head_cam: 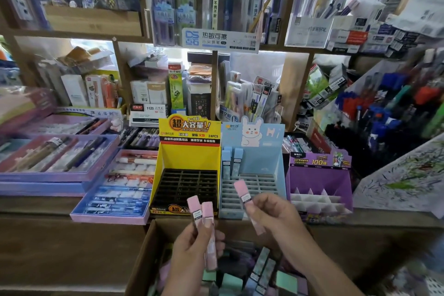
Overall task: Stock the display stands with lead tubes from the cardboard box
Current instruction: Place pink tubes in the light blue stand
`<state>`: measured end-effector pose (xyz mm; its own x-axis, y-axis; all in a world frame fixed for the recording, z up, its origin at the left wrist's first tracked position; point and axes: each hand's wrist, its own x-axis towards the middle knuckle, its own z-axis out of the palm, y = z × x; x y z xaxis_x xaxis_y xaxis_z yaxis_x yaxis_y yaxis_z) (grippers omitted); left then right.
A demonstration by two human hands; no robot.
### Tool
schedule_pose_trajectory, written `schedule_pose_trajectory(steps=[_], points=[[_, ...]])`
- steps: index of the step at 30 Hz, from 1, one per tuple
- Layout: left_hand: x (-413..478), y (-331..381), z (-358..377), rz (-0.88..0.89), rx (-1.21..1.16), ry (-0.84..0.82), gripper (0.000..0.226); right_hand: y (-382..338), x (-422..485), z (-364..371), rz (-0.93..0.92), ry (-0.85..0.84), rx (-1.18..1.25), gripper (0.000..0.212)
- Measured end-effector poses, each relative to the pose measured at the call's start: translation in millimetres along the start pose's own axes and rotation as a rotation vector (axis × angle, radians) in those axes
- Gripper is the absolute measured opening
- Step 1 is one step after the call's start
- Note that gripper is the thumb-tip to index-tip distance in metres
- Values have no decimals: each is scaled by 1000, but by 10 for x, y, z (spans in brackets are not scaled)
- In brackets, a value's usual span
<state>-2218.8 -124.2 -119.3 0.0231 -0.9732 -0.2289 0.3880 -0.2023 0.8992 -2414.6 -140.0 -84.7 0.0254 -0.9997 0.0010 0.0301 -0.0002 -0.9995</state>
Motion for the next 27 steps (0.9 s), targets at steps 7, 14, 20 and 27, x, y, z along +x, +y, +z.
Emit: schedule_pose_trajectory(steps=[7, 14, 20, 27], points=[[46, 135, -23, 26, 80, -12, 31, -229, 390, -105, -118, 198, -304, 9], [174, 119, -33, -46, -28, 45, 24, -331, 740, -31, -177, 360, -571, 11], [213, 124, -48, -72, -111, 49, 16, -367, 901, -7, -180, 394, -646, 7], [223, 124, -43, -77, -119, 37, 15, -336, 996, -9, -168, 373, -680, 12]])
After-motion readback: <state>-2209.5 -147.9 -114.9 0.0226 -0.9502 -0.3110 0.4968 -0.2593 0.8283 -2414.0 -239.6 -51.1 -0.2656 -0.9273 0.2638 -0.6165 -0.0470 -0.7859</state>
